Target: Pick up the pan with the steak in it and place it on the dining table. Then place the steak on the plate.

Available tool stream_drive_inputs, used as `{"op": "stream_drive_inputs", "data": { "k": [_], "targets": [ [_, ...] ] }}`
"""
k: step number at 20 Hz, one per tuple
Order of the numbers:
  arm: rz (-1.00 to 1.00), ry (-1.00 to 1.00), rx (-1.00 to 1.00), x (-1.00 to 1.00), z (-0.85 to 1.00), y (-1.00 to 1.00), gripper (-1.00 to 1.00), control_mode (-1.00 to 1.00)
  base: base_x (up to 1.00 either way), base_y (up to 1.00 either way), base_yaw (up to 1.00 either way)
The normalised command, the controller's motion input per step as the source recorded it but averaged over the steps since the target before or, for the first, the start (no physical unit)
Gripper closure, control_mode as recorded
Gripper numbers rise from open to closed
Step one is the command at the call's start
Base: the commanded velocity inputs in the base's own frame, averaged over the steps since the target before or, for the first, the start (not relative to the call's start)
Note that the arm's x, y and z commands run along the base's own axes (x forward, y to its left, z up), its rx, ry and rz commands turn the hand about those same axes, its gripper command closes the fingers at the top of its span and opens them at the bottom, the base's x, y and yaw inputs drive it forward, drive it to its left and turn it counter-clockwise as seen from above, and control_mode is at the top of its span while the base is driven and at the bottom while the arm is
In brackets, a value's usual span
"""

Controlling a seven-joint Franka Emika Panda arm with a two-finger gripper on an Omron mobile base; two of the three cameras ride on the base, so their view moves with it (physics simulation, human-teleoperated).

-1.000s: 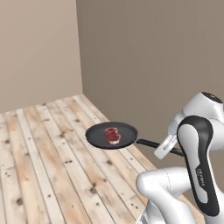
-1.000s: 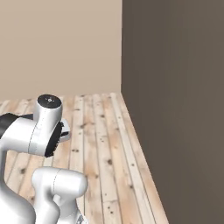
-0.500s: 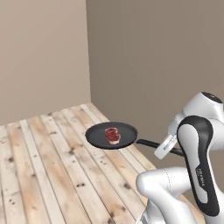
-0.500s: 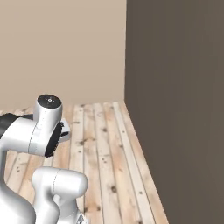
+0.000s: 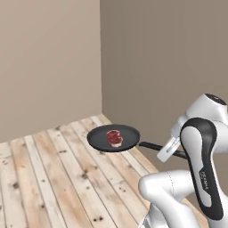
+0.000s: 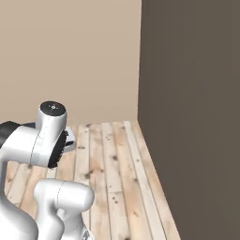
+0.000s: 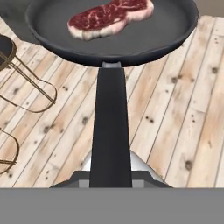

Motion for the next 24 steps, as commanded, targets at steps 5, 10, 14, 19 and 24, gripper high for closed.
{"op": "stream_drive_inputs", "data": {
  "k": [5, 10, 14, 19, 24],
  "targets": [
    [0.00, 0.00, 0.00, 0.00, 0.00, 0.00, 1.00, 1.00, 1.00, 0.31, 0.00],
    [0.00, 0.00, 0.00, 0.00, 0.00, 0.00, 1.00, 1.00, 1.00, 0.31, 0.00],
    [0.00, 0.00, 0.00, 0.00, 0.00, 0.00, 1.00, 1.00, 1.00, 0.31, 0.00],
    [0.00, 0.00, 0.00, 0.00, 0.00, 0.00, 1.00, 1.00, 1.00, 0.29, 0.00],
    [0.00, 0.00, 0.00, 0.00, 0.00, 0.00, 1.00, 1.00, 1.00, 0.24, 0.00]
  ]
}}
